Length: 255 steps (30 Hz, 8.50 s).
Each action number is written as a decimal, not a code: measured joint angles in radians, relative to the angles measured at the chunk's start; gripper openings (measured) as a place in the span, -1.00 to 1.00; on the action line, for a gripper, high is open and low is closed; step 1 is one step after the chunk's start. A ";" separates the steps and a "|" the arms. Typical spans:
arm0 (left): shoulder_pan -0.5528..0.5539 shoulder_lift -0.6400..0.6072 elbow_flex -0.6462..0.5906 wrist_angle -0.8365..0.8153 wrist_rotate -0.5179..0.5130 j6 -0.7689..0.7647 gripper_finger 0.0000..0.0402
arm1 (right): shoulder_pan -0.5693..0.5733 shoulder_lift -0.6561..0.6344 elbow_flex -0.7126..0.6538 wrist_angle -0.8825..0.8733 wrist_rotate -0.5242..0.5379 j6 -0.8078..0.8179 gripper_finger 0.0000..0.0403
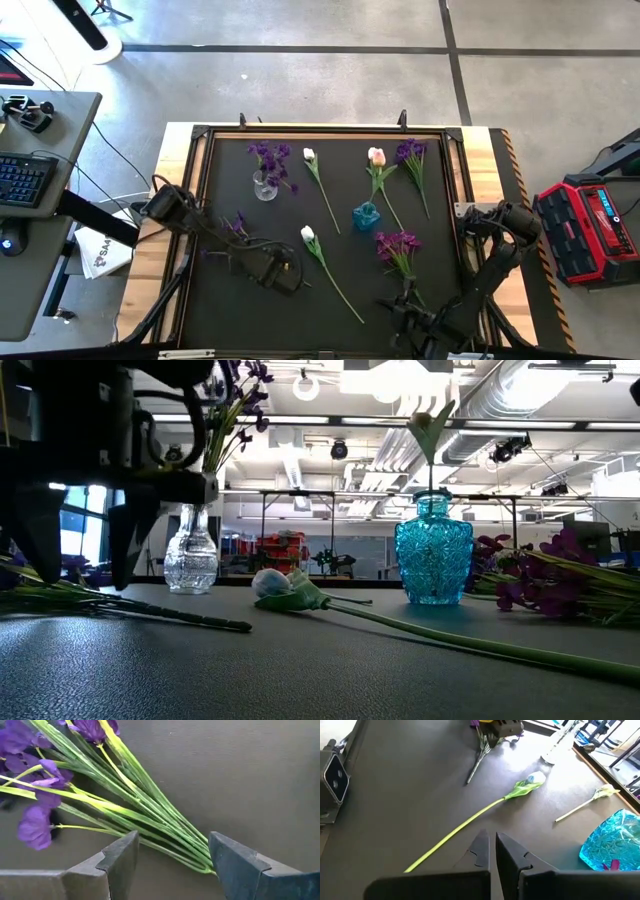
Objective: Sort flowers into vase by color
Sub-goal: Put the bottom purple flowers into the transparent vase
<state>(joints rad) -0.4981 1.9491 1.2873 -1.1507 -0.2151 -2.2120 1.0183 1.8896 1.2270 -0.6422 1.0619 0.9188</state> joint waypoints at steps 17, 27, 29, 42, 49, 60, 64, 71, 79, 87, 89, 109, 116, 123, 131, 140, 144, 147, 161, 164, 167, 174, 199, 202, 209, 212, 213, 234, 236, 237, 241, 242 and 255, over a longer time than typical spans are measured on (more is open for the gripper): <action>0.031 0.000 0.000 -0.002 0.091 0.043 0.13 | 0.002 0.000 0.000 0.004 0.003 0.008 -1.00; 0.047 0.000 0.000 0.038 0.094 0.051 0.09 | 0.007 0.000 0.000 0.011 -0.003 0.008 -1.00; 0.048 0.000 0.000 0.058 0.093 0.061 0.03 | 0.010 0.000 0.000 0.011 -0.004 0.008 -1.00; 0.035 0.000 0.000 0.102 0.077 0.076 -0.34 | 0.023 0.000 0.000 0.015 -0.003 0.024 -1.00; -0.011 0.000 0.000 0.202 0.084 0.077 -0.43 | 0.023 0.000 0.000 0.018 -0.003 0.024 -1.00; -0.144 -0.002 0.011 0.174 0.222 -0.025 -0.54 | 0.023 0.000 0.000 0.018 -0.003 0.024 -1.00; -0.191 -0.003 0.011 0.137 0.243 -0.099 -0.55 | 0.022 0.000 0.000 0.018 -0.002 0.023 -1.00; -0.238 -0.003 0.011 0.071 0.248 -0.128 -0.52 | 0.022 0.000 0.000 0.018 0.000 0.023 -1.00; -0.239 -0.003 0.011 0.103 0.212 -0.096 -0.38 | 0.022 0.000 0.000 0.019 0.000 0.023 -1.00; -0.252 -0.003 0.010 0.110 0.217 -0.087 -0.07 | 0.022 0.000 0.000 0.020 -0.001 0.023 -1.00; -0.258 -0.003 -0.002 0.115 0.244 -0.111 0.00 | 0.022 0.000 0.000 0.022 -0.001 0.023 -1.00; -0.282 -0.024 -0.071 0.238 0.221 -0.101 -0.74 | 0.022 0.000 0.001 0.023 -0.068 0.024 -1.00; -0.305 -0.080 -0.073 0.209 0.150 -0.037 -0.96 | 0.023 0.000 0.002 0.029 -0.073 0.026 -1.00; -0.397 -0.144 -0.073 0.217 -0.066 0.114 -0.99 | 0.023 0.000 0.002 0.074 -0.139 0.024 -1.00; -0.429 -0.148 -0.146 0.233 -0.036 0.277 -1.00 | -0.030 0.000 0.003 0.189 -0.147 0.000 -1.00; -0.328 -0.148 -0.250 0.231 -0.026 0.389 -0.88 | -0.185 -0.001 0.003 0.393 -0.372 -0.217 -1.00; -0.302 -0.148 -0.250 0.228 -0.023 0.482 -0.63 | -0.229 -0.001 0.003 0.443 -0.425 -0.284 -1.00; -0.291 -0.148 -0.250 0.227 -0.023 0.513 -0.40 | -0.237 -0.001 0.003 0.459 -0.424 -0.298 -1.00; -0.267 -0.143 -0.250 0.251 -0.025 0.496 -0.05 | -0.177 -0.001 0.003 0.494 -0.383 -0.315 -1.00; -0.248 -0.148 -0.275 0.308 0.006 0.523 -0.23 | -0.178 -0.001 0.003 0.494 -0.382 -0.315 -1.00; -0.228 -0.149 -0.301 0.340 0.045 0.525 -0.48 | -0.177 -0.001 0.003 0.494 -0.383 -0.315 -1.00; -0.232 -0.199 -0.306 0.349 0.006 0.556 -0.94 | -0.152 -0.001 0.003 0.501 -0.383 -0.317 -1.00; -0.358 -0.390 -0.297 0.484 -1.353 1.029 -1.00 | -0.129 -0.001 0.003 0.505 -0.301 -0.326 -1.00; -0.302 -0.413 -0.300 0.292 -1.355 0.853 -1.00 | -0.129 -0.001 0.003 0.507 -0.291 -0.364 -1.00; -0.195 -0.497 -0.373 -0.037 -1.357 0.355 -1.00 | -0.135 -0.001 0.003 0.507 -0.212 -0.430 -1.00; -0.226 -0.529 -0.409 -0.031 -1.356 0.331 -1.00 | -0.147 -0.001 0.003 0.507 -0.209 -0.433 -1.00; -0.247 -0.534 -0.415 -0.017 -1.356 0.331 -1.00 | -0.152 -0.001 0.003 0.507 -0.209 -0.444 -1.00; -0.322 -0.546 -0.361 1.461 -0.944 2.123 -1.00 | -0.164 -0.217 0.004 0.616 -0.222 -0.702 -1.00; -0.268 -0.565 -0.361 1.660 -0.809 2.243 -1.00 | -0.162 -0.211 0.004 0.623 -0.215 -0.690 -1.00; -0.237 -0.576 -0.361 1.764 -0.710 2.306 -1.00 | -0.161 -0.206 0.004 0.632 -0.215 -0.685 -1.00; -0.117 -0.617 -0.360 1.982 -0.427 2.509 -1.00 | -0.155 -0.184 0.004 0.663 -0.240 -0.684 -1.00; -0.094 -0.631 -0.360 1.980 -0.446 2.555 -1.00 | -0.152 -0.181 0.004 0.674 -0.242 -0.684 -1.00; 0.037 -1.026 -0.589 1.479 -1.023 2.335 -1.00 | -0.130 -0.167 0.002 0.664 -0.181 -0.724 -1.00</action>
<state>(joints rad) -0.4614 0.9227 0.6980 0.3283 -1.2382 0.1232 0.8888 1.7226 1.2293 0.0217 0.8808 0.1952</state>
